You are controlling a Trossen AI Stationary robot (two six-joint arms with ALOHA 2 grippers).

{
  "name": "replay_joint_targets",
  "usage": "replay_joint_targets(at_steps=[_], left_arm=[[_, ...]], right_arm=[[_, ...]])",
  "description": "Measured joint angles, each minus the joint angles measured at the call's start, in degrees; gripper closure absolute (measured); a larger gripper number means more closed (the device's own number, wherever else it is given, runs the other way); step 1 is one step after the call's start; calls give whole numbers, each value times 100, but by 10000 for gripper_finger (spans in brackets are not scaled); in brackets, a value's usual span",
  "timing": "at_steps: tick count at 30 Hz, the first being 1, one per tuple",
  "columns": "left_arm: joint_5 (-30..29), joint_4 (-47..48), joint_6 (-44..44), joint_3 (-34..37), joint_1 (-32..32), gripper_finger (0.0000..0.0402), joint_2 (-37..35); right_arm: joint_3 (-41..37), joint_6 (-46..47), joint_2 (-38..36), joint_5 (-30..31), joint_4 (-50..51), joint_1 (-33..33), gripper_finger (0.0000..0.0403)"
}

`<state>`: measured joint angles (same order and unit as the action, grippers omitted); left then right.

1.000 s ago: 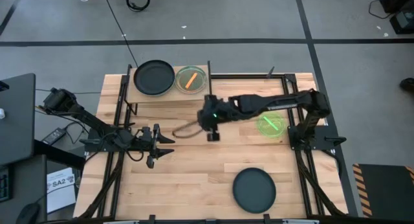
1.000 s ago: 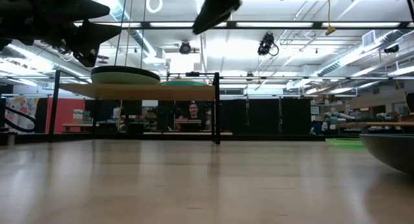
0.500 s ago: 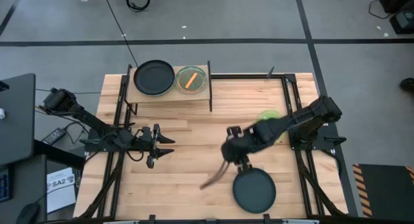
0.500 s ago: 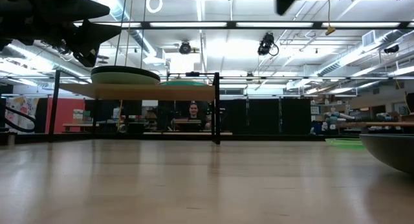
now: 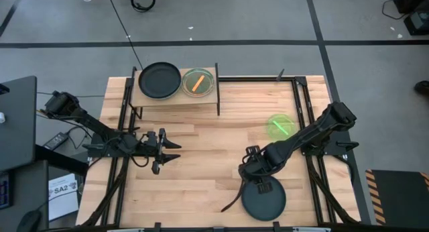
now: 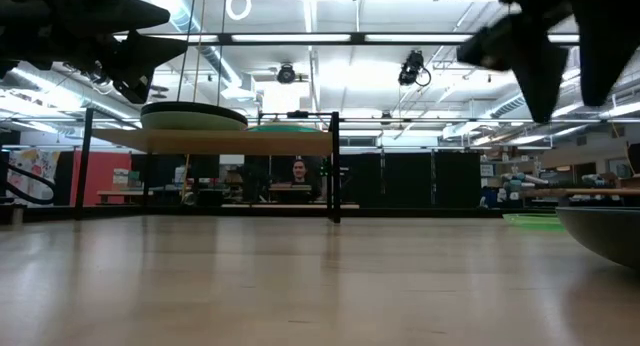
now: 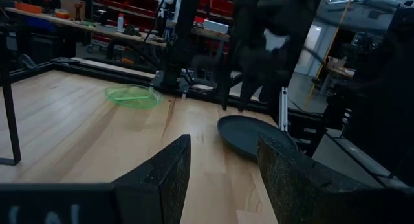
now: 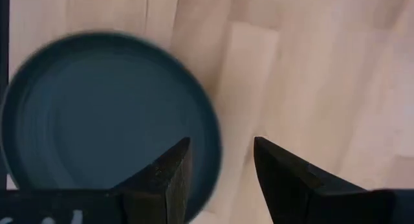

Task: Place and stack plates onto a shelf
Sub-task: Stack the black plate on top of the black plate on the shelf

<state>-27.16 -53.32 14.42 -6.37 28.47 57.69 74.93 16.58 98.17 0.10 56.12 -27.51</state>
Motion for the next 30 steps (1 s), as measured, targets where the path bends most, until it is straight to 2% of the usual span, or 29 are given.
replay_joint_targets(at_steps=[3,7,20,30], left_arm=[[0,0,1,0,0,216,0],[0,0,0,0,0,216,0],[0,0,0,0,0,216,0],[0,0,0,0,0,216,0]], right_arm=[[-415,1,1,-279,-527,4,231],[-816,-4,2,-291,-889,12,231],[-1592,-17,2,-283,-1414,94,231],[-2040,184,4,-492,-1694,96,239]])
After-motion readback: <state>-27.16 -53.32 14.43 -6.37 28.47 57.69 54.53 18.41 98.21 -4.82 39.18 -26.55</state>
